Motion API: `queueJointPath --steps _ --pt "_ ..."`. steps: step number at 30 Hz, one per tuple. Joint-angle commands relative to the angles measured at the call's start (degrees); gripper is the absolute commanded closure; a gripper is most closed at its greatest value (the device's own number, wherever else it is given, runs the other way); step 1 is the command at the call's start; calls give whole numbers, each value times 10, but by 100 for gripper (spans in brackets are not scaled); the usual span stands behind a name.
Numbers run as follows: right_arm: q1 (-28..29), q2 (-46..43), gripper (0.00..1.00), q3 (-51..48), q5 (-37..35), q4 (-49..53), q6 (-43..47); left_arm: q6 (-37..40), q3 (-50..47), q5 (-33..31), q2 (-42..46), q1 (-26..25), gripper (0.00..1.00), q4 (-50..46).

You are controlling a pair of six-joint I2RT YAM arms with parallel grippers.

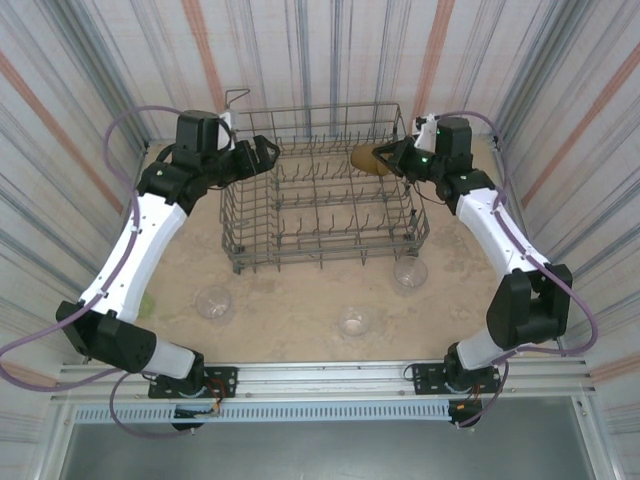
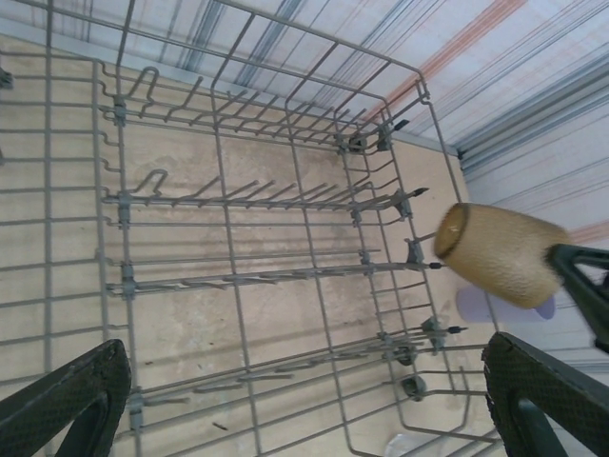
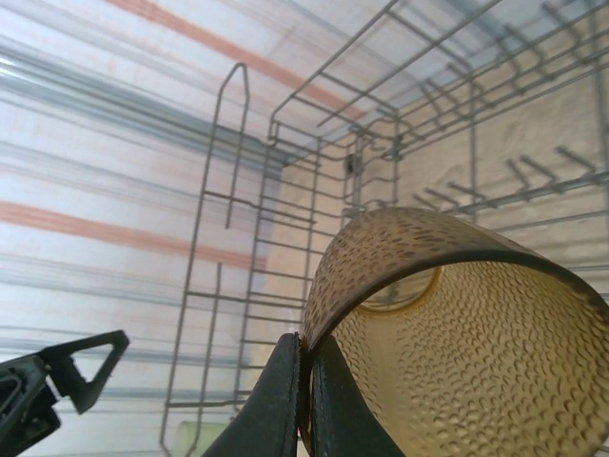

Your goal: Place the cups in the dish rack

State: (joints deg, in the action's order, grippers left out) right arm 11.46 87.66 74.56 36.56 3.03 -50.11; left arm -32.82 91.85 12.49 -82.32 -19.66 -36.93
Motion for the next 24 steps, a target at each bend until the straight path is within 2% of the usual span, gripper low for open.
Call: queueJointPath --steps 1,8,18,24 --pt "14 2 100 -26 40 -150 -64 -48 -12 22 4 -6 1 31" --pt "33 5 100 -54 54 -234 -75 -103 -38 34 -1 -7 1 80" --pt "59 39 100 -125 65 -464 -164 -169 -51 59 -28 -12 1 140" --pt "80 67 100 -132 61 -525 -197 -211 -55 57 -42 -13 1 159"
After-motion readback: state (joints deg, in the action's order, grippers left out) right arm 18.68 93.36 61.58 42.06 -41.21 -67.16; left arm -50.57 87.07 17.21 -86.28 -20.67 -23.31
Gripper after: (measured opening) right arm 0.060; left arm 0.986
